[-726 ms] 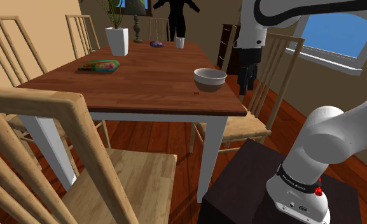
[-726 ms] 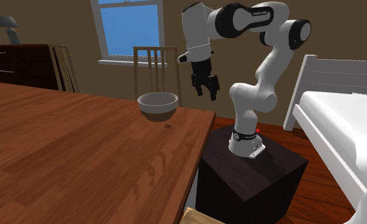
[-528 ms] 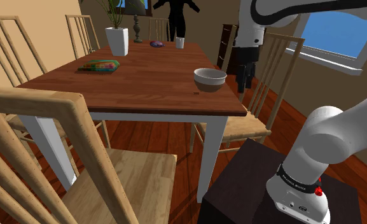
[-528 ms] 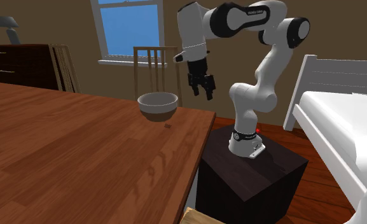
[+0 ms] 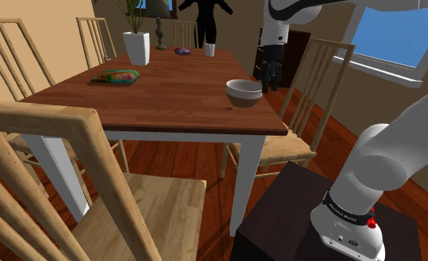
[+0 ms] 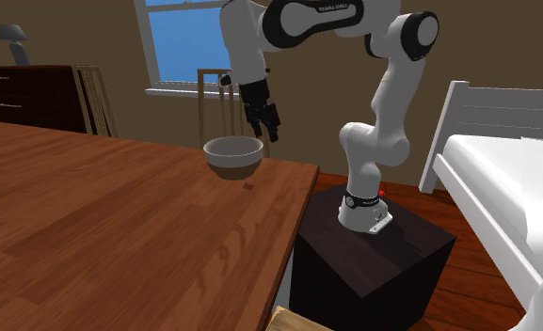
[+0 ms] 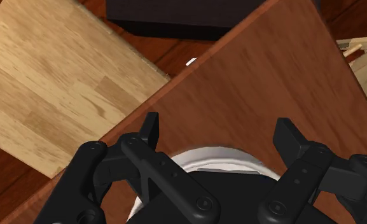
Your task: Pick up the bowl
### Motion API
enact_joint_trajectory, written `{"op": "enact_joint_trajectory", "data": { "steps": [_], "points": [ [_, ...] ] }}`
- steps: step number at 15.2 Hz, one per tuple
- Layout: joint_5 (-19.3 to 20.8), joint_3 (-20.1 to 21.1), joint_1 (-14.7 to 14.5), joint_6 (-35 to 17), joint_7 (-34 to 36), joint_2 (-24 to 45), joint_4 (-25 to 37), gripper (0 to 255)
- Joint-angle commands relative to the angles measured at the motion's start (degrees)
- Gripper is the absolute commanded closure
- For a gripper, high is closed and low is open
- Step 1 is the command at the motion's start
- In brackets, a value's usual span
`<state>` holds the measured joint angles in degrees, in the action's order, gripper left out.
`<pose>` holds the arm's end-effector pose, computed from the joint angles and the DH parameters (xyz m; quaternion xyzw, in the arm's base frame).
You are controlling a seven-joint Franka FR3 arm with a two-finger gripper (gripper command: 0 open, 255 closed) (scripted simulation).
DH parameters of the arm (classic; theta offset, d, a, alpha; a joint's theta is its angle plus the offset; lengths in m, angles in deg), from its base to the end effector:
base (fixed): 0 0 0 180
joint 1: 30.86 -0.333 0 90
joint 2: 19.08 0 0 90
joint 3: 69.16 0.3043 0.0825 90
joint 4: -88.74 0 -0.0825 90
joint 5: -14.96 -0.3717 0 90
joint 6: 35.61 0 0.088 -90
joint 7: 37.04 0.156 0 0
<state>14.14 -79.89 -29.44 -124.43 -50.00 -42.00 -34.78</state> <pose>0.3839 -0.0858 0.4848 -0.9933 -0.0174 0.0942 0.0645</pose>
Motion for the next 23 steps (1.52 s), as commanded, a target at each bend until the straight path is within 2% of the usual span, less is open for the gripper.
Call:
{"op": "enact_joint_trajectory", "data": {
  "steps": [1,8,17,18,23],
  "points": [
    [-0.6,-1.3,0.0,0.0,-1.7,4.9,4.8,0],
    [-4.2,-5.2,1.3,3.1,-8.0,21.0,23.0,0],
    [-4.2,-5.1,1.3,-2.8,-8.4,20.9,17.1,0],
    [-4.1,-5.1,1.3,-2.9,-8.5,20.9,16.9,255],
    [-4.1,-5.1,1.3,-2.8,-8.5,20.9,17.0,255]
  ]
}}
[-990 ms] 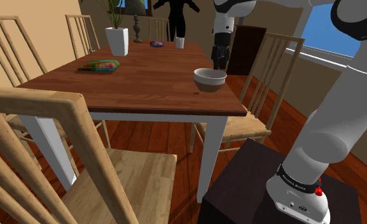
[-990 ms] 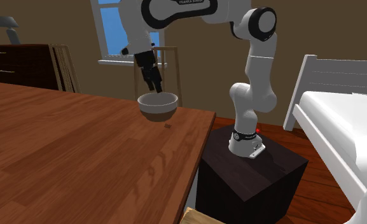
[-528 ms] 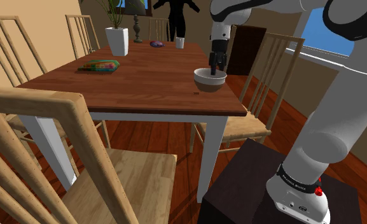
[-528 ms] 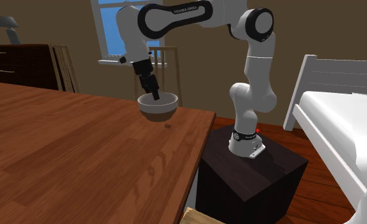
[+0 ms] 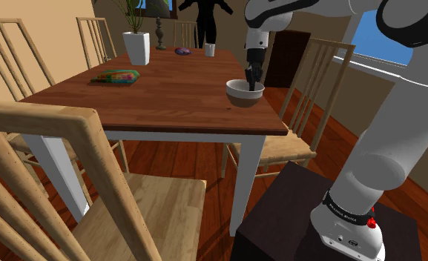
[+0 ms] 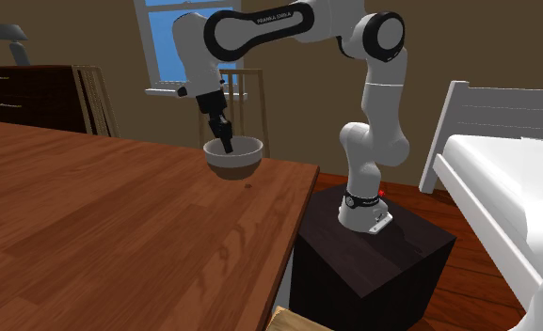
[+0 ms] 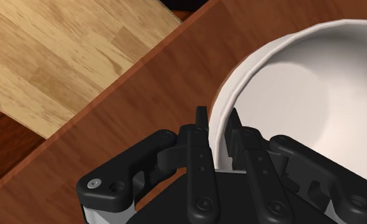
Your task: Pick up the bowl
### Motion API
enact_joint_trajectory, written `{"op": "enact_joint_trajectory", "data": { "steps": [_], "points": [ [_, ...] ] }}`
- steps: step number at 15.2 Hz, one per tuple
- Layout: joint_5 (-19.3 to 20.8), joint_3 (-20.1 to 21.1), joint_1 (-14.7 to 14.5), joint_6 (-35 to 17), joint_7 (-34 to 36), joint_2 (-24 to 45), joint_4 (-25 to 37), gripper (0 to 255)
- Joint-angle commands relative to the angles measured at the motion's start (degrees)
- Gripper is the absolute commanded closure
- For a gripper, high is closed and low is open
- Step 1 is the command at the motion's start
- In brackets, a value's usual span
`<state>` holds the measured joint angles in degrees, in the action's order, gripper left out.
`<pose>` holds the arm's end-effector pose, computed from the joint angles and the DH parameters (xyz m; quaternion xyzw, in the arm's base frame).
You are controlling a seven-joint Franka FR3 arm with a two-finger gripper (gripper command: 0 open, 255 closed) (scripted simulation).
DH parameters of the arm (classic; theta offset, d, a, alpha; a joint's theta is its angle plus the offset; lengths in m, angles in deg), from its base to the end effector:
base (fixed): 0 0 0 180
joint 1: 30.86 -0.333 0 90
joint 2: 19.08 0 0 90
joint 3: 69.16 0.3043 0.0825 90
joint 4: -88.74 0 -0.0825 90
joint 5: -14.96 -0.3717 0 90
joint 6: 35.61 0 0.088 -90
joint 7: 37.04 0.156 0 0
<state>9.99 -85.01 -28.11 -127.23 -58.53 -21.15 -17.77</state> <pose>0.4811 -0.1491 0.4556 -0.9923 -0.0196 0.0891 0.0834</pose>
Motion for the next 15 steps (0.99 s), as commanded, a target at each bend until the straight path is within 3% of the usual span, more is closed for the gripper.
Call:
{"op": "enact_joint_trajectory", "data": {
  "steps": [1,4,15],
  "points": [
    [0.0,0.0,0.0,0.0,0.0,0.0,0.0,255],
    [0.0,0.0,0.0,0.0,0.1,0.1,0.1,255],
    [-0.1,0.0,0.0,8.6,0.7,0.4,8.9,255]
  ]
}}
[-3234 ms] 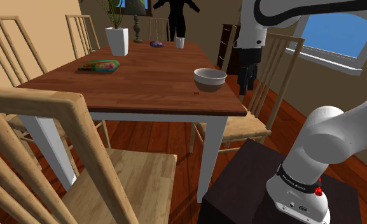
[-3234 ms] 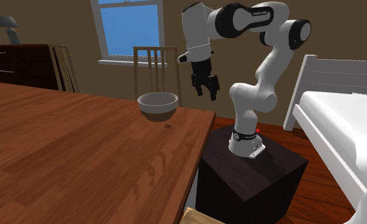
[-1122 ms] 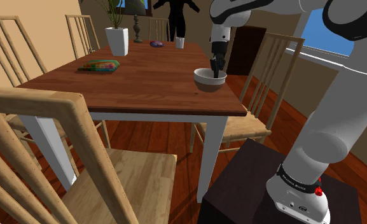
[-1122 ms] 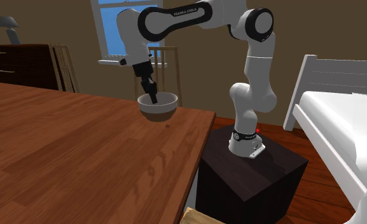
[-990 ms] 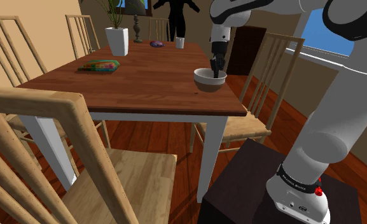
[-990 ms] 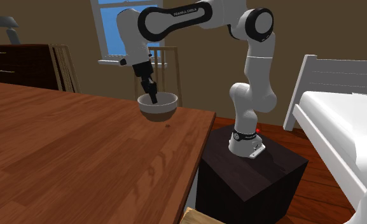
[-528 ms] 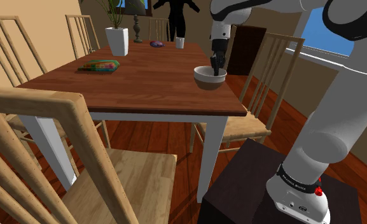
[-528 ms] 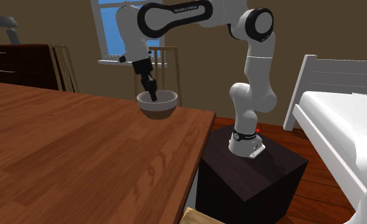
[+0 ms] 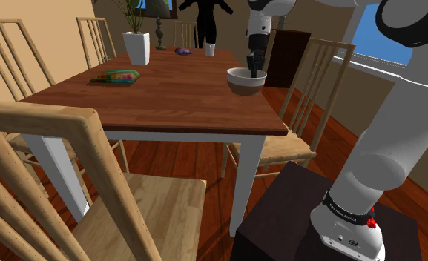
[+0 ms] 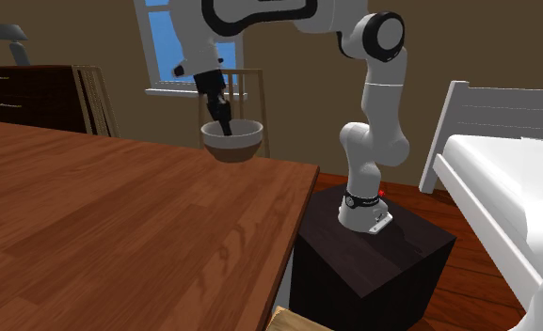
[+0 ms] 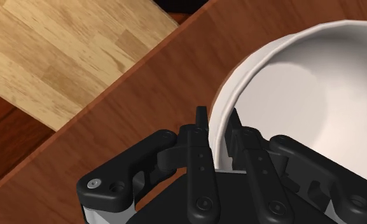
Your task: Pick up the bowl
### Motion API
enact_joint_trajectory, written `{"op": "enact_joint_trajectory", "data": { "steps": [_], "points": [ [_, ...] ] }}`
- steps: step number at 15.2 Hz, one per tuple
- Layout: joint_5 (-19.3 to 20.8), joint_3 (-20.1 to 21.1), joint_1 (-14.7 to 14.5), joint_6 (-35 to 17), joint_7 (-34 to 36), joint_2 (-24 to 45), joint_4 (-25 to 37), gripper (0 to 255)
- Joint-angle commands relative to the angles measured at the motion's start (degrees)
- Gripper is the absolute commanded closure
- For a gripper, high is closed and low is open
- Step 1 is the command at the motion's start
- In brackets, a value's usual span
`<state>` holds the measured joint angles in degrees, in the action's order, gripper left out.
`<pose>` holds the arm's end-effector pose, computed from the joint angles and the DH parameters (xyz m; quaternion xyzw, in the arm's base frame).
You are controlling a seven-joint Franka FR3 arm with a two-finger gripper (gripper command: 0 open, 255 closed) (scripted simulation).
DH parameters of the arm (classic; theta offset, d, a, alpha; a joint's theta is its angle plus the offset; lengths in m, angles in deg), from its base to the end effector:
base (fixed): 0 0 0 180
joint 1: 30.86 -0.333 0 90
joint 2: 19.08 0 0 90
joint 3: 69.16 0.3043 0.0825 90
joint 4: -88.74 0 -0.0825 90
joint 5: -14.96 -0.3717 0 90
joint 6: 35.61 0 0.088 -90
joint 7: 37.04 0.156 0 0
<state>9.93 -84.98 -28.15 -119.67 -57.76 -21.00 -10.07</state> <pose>0.4807 -0.1475 0.5057 -0.9923 -0.0192 0.0895 0.0833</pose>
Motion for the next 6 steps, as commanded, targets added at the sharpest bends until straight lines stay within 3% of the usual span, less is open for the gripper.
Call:
{"op": "enact_joint_trajectory", "data": {
  "steps": [1,6],
  "points": [
    [-0.1,-0.1,0.1,1.8,0.0,0.4,2.2,255],
    [-0.2,-0.1,0.1,4.3,0.1,0.8,5.1,255]
  ]
}}
